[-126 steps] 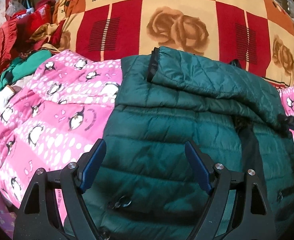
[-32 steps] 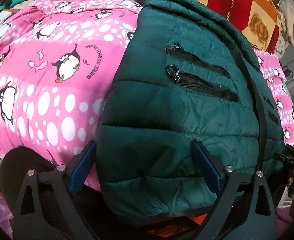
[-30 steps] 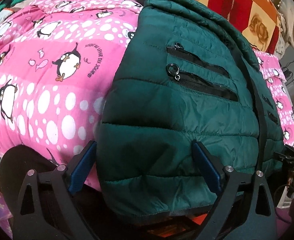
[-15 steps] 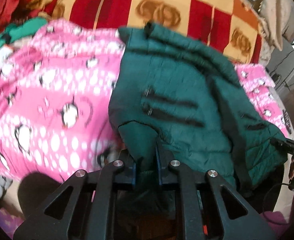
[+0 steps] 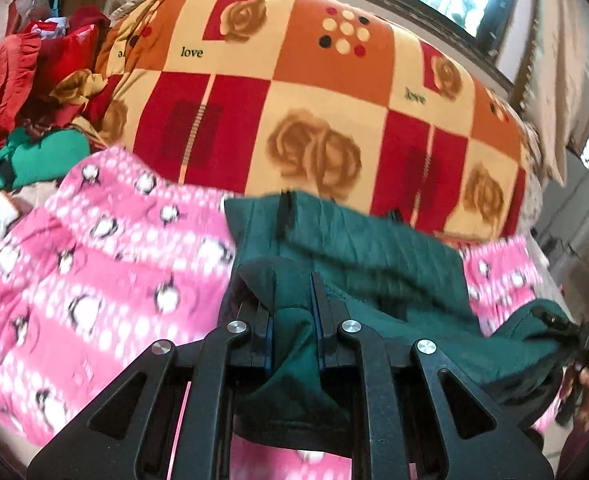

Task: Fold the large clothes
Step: 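Grasp the jacket hem with the right gripper while the left gripper grasps it too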

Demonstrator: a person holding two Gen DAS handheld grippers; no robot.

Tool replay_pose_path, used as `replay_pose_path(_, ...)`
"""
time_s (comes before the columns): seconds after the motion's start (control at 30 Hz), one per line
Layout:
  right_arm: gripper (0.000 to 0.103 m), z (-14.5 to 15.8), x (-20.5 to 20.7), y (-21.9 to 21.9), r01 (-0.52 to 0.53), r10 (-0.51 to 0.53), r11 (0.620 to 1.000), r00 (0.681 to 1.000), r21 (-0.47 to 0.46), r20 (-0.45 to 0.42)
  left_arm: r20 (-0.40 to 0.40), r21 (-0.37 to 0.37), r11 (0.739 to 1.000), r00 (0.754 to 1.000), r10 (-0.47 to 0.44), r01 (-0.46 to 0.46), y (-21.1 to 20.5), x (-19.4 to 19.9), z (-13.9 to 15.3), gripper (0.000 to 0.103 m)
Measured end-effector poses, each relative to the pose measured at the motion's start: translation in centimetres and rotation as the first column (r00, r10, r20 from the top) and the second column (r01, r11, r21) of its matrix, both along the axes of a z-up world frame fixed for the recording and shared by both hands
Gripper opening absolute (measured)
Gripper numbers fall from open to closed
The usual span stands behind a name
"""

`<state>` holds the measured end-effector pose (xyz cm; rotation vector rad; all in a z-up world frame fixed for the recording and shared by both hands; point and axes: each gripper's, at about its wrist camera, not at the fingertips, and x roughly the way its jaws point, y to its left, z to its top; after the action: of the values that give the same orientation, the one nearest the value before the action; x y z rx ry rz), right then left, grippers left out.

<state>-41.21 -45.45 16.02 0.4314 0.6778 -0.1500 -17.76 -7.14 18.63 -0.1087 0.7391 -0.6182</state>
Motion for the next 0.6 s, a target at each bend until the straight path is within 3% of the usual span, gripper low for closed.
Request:
replay_pose_path(0.3, 0.024, -1.0, 9.2, -5.5, 0.098, -0.098, 0.995, 0.995, -0.008, -0.023, -0.002, 0.045, 0.992, 0.993, 0.120, -0.120, -5.1, 8.6, -1.7, 0.014)
replay_pose_path(0.6, 0.024, -5.3, 15.0, -8.7, 0.136, -0.141, 0.990, 0.981, -0.044, -0.131, -0.022, 0.174, 0.970, 0.984, 0.177, -0.170, -9.2, 14.0, -5.8, 0.014)
